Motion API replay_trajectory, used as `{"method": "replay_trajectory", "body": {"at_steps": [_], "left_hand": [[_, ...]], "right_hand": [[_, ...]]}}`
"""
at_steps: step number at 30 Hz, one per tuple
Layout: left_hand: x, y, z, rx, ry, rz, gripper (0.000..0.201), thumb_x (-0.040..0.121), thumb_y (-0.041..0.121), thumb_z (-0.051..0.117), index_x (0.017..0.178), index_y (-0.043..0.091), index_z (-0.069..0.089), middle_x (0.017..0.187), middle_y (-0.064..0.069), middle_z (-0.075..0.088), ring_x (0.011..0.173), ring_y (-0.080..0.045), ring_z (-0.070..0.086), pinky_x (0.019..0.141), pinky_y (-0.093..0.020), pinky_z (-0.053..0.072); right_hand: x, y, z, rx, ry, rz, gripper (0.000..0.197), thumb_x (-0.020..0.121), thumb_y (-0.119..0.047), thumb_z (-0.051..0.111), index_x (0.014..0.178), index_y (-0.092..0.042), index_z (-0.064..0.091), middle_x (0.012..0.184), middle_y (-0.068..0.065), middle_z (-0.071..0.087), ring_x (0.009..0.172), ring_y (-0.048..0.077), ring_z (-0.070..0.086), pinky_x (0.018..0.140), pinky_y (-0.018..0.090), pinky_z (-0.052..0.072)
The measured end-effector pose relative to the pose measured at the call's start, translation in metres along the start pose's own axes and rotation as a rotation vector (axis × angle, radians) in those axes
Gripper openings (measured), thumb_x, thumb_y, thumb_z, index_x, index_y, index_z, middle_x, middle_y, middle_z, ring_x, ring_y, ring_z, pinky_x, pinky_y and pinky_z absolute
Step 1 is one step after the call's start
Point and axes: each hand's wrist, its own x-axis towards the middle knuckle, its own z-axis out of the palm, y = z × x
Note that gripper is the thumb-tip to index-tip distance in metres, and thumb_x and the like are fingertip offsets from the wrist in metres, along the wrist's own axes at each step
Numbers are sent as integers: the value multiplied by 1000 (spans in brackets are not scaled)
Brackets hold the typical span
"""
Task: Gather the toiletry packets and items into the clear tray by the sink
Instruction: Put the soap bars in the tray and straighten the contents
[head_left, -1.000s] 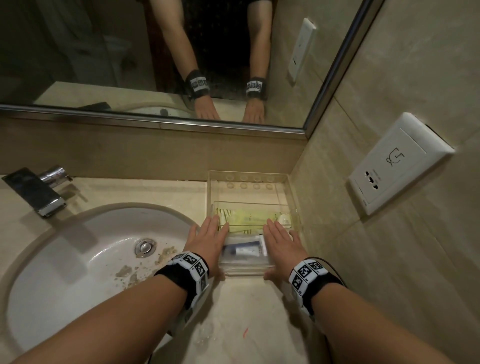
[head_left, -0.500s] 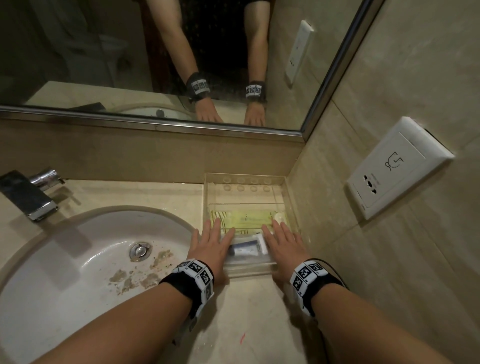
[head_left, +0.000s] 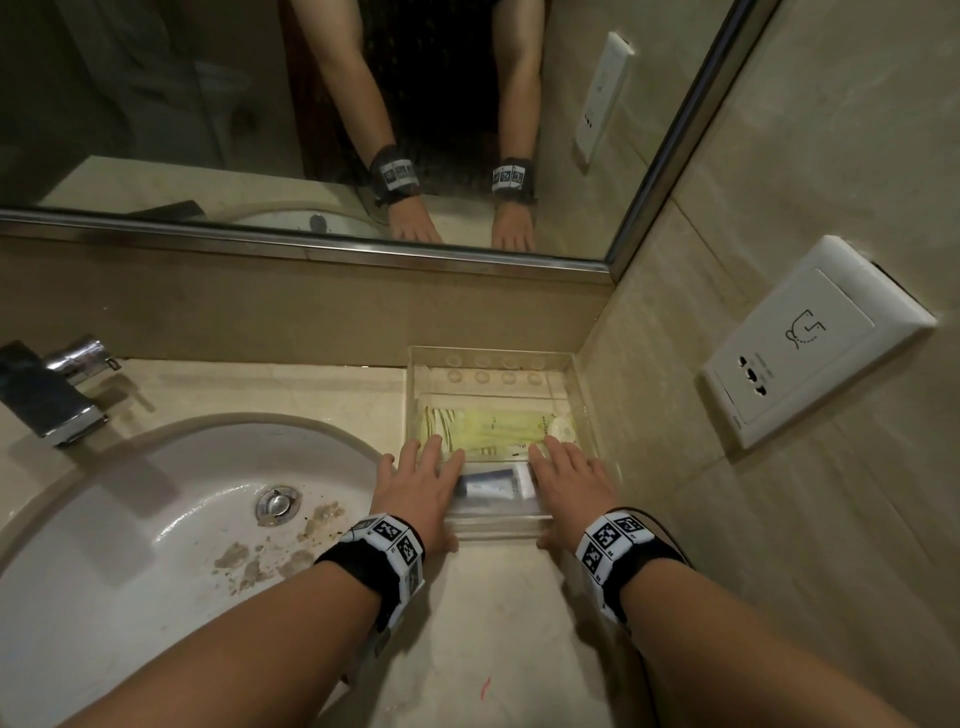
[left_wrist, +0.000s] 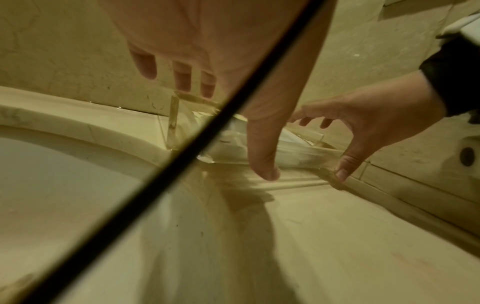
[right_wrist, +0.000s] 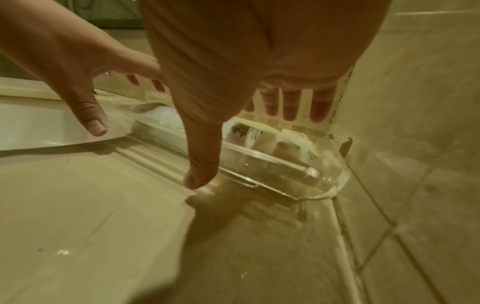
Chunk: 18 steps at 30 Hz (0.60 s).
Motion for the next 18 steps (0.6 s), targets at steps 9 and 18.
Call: {"method": "replay_trajectory", "body": {"at_steps": [9,18], "left_hand": [[15,-2,-10,81,155,28,52,67,20,75,114,25,53,112,-6,55,95,-30,50,84,-43,40],[33,-5,-3,70,292,116,53,39,2,84,82,19,57,91,-13,64,71,-30,57,59,-40,49]], "right_hand": [[18,-3,-11,20,191,26,64,75,-11,72,129,-20,38,129,4,42,115,25,43,96,40,43],[33,-6,-15,-4,251,59,49,83,-7,58,127,-20,41,127,3,46,115,25,46,90,41,45]]}}
